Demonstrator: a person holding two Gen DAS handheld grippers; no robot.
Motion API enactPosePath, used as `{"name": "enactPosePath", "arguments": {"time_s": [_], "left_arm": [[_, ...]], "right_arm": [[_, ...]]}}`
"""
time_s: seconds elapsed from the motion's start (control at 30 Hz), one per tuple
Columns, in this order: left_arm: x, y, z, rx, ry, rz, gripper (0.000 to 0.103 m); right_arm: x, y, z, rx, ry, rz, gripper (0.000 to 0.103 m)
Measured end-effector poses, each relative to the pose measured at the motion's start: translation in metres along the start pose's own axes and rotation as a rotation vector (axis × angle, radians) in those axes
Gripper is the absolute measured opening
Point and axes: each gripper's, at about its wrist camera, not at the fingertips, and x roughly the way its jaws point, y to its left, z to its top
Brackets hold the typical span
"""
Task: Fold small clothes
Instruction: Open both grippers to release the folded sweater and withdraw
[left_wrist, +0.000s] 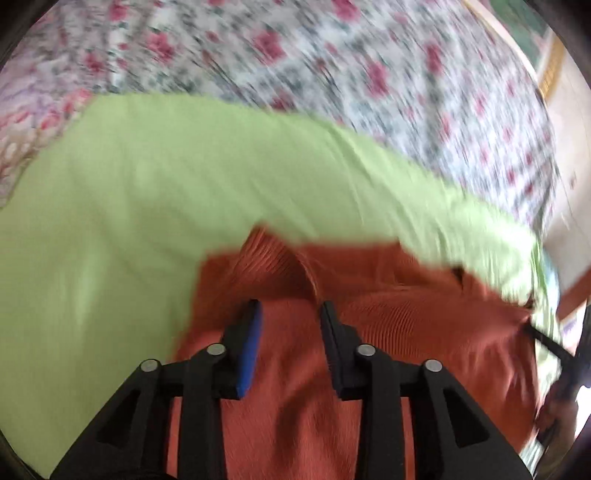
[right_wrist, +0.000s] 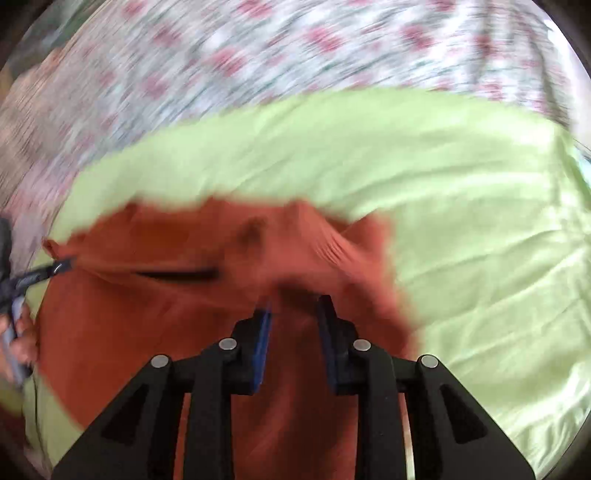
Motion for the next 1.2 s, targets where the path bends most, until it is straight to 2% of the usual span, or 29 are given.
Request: {"name": "enactPosePath", "arguments": {"time_s": [0.07,0.13,0.23,0.5,0.57,0.7,0.9,1.2], "left_arm": [[-0.012,0.003,0.002,-0.025,-0.023,-0.021,0.034],[-0.022,0.002,-0.007,-0.025,-0.034,-0.032,0.036],[-0.043,-0.002,-0.037,-0.020,-0.026,-0.029,0.037],[-0.105,-0.002,-0.144,-0.120,-0.022,-0.115,0.039],[-0.115,0.001,-0.165,-0.142,-0.024,-0.124,0.042],[-0.129,0.007,-0.196,-0.178,-0.016,-0.147,0.048],[-0.137,0.014,-0.214,-0.200,-0.012,-0.144,0.048],[-0.131,0.026,-0.219,-0.265,0.000,-0.133,0.055]], "right_arm": [[-0.006,-0.018,0.007,0.092,-0.024,0.029,0.027],[-0.013,-0.022,0.006,0.115,-0.031,0.027,0.027],[-0.027,-0.021,-0.010,0.112,-0.017,0.069,0.027],[-0.070,0.001,-0.070,0.129,-0.009,0.145,0.030],[-0.078,0.003,-0.085,0.143,-0.015,0.149,0.034],[-0.092,-0.002,-0.116,0.203,-0.018,0.161,0.034],[-0.105,0.000,-0.136,0.202,-0.010,0.165,0.034],[-0.119,0.011,-0.145,0.186,-0.019,0.200,0.037]]}}
